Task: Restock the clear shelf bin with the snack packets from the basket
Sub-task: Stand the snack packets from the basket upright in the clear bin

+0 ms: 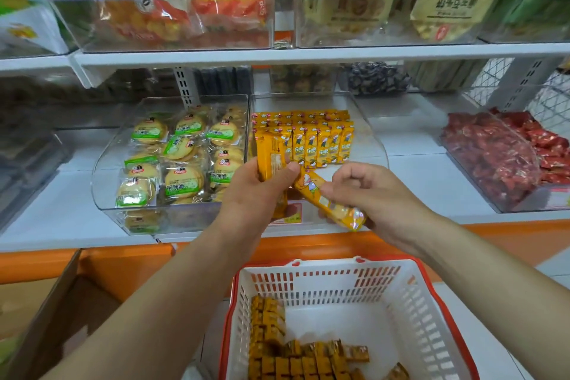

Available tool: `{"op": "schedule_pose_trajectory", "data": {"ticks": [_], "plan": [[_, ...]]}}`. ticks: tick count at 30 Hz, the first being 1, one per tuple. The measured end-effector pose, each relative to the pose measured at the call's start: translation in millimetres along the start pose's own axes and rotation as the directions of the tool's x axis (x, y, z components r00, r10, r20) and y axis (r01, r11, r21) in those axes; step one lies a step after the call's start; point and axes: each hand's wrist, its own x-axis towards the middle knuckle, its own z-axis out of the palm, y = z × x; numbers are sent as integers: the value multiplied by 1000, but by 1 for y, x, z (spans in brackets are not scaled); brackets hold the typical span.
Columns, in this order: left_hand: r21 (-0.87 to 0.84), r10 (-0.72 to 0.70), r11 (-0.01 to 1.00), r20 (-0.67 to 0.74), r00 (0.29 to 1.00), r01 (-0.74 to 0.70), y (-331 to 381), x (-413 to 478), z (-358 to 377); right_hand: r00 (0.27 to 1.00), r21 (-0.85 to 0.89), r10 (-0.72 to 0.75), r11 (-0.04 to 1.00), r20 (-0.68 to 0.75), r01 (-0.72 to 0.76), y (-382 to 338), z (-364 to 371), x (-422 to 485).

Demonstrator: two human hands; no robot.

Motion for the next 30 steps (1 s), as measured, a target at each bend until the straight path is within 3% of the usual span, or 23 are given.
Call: {"op": "schedule_pose_trajectory", "data": {"ticks": [5, 10, 20, 25, 30], "plan": [[61, 5, 998, -67, 998, -1, 7, 9, -22, 997, -109, -58, 992, 50, 63, -7, -1, 19], [143, 7, 990, -94, 996, 7, 11, 16, -45, 942, -263, -237, 949, -236, 172, 3, -10, 88], [185, -8, 983, -4, 1000, 9, 5, 19, -62, 945, -706, -204, 707, -255, -37, 43, -14, 198], [192, -8, 981, -2, 1000, 8, 2, 21, -66, 953, -783, -213, 621, -217, -39, 50, -5, 212], [164, -14, 986, -11, 1000, 16, 3, 21, -67, 942, -786, -203, 611, -268, -92, 57, -3, 210]]}}
